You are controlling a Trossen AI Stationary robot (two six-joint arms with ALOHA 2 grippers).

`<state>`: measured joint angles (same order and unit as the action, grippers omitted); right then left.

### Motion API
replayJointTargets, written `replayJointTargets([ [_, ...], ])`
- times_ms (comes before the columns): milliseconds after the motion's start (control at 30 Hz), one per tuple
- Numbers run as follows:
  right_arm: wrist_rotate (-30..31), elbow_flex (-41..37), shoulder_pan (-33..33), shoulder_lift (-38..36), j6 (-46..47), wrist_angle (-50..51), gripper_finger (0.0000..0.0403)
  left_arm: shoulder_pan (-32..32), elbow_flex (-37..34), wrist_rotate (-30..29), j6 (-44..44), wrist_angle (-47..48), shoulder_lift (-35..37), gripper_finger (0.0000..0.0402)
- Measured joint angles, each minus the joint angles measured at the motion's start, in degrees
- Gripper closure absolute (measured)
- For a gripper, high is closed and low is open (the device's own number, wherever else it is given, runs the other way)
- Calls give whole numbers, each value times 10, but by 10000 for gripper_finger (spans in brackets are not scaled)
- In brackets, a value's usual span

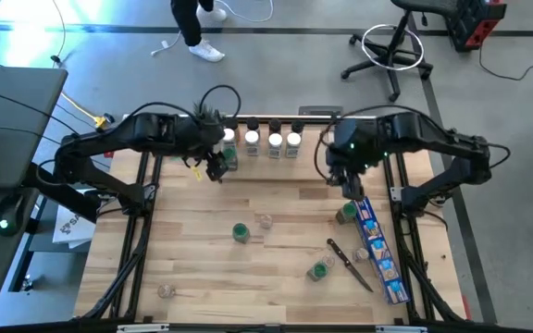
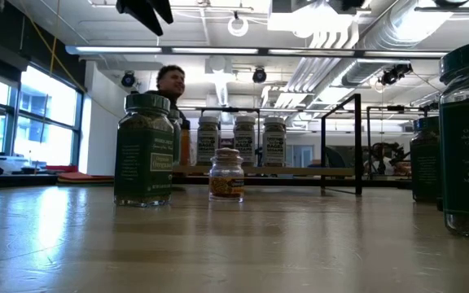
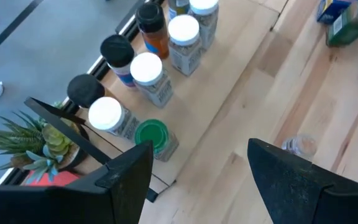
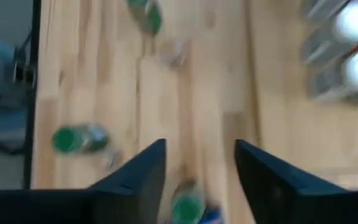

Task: Shelf spices
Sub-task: Put the green seasoning bottle on the shelf aligned with the white seasoning bottle

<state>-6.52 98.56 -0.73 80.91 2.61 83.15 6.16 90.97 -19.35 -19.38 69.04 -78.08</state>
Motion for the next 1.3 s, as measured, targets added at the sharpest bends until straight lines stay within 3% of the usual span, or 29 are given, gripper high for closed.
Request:
replayJointTargets([
  [233, 5, 0, 60, 7, -36, 41, 106, -35, -2, 2, 0, 13, 3, 145],
  [500, 17, -5, 72, 48, -27, 65, 80, -99, -2, -44, -15, 69, 29, 145],
  [700, 18, -132, 85, 24, -26, 44, 79, -148, -2, -70, -36, 103, 54, 145],
  [900, 13, -210, 83, 21, -62, 16, 79, -190, -2, -109, -63, 130, 83, 145],
  [1300, 39, -367, 82, 21, -131, -92, 79, -196, -2, -133, -113, 116, 103, 145],
])
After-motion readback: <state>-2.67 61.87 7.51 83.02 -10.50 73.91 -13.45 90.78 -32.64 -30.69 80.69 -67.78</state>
